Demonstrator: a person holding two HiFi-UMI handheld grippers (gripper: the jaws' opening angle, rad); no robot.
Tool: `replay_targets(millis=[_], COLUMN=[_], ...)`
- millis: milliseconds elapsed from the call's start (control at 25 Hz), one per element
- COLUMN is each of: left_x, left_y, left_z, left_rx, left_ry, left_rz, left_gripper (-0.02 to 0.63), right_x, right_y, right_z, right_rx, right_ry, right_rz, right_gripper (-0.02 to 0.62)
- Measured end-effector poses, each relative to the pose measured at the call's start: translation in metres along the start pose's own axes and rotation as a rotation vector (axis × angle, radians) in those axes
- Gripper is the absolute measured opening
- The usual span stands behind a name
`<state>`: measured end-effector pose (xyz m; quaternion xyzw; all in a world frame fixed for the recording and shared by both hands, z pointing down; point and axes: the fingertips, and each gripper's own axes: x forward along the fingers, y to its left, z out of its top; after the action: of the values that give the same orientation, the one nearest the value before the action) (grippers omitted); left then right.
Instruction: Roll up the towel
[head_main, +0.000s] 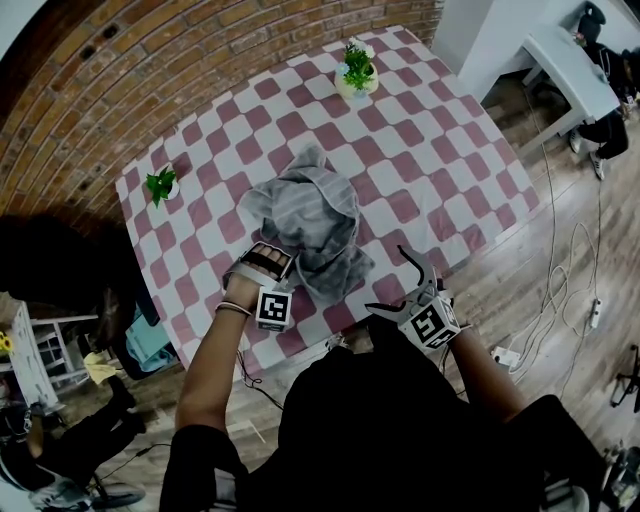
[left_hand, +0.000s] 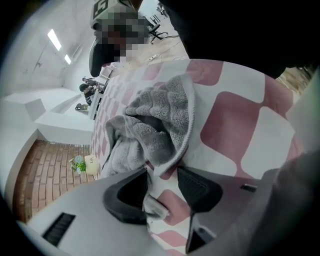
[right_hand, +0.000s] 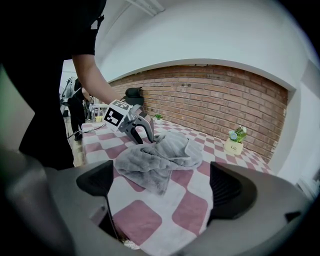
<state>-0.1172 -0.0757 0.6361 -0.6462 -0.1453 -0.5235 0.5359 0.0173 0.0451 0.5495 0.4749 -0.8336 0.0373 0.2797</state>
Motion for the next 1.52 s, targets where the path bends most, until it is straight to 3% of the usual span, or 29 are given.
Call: replay_targets(millis=[280,360,400,440,560,640,760,880,1000,1120,1320,1520], left_x=[0.004,0.003,0.001,0.0,-0.005,-0.016,-0.04,-0.069,-0.094,-0.113,-0.14,-0.163], left_y=[-0.007,-0.01,-0.009,-0.009,-0.001,0.012,0.041,0.073,0.101,0.122,0.146,0.161], left_z=[0.01,0.011,0.011,0.014,0.02,0.02,0.016,0.009,0.005,0.005,0.001,-0.015], left_rx=[0.133,0.172,0.171,0.155,0.04,-0.09,-0.311,-0.458,-0.557,-0.578,-0.586,-0.59], left_ry=[-0.044,-0.04,-0.039,-0.044,-0.066,-0.084,-0.121,-0.143,-0.162,-0.164,-0.151,-0.113], left_rz=[-0.075,-0.093,-0.095,-0.097,-0.089,-0.067,0.007,0.107,0.197,0.267,0.338,0.4], left_gripper=[0.152,0.109,0.011,0.011,0.009,0.008,0.007,0.006,0.006,0.007,0.008,0.008], right_x=[0.0,0.002,0.004,0.005,0.012,0.019,0.027,0.036,0.045,0.055,0.067,0.062], right_y=[0.002,0.006,0.008,0.01,0.016,0.022,0.032,0.044,0.056,0.057,0.043,0.02], right_z=[0.0,-0.001,-0.002,-0.003,-0.008,-0.015,-0.026,-0.034,-0.04,-0.038,-0.034,-0.039], right_rx=[0.006,0.0,-0.004,-0.009,-0.028,-0.055,-0.1,-0.118,-0.138,-0.115,-0.067,-0.081], right_ry=[0.001,0.006,0.009,0.011,0.027,0.053,0.091,0.121,0.143,0.137,0.133,0.144], right_rz=[0.007,0.021,0.029,0.037,0.067,0.101,0.161,0.22,0.265,0.256,0.171,0.067], right_gripper=[0.589,0.589,0.589,0.589,0.586,0.583,0.574,0.565,0.54,0.509,0.364,0.09])
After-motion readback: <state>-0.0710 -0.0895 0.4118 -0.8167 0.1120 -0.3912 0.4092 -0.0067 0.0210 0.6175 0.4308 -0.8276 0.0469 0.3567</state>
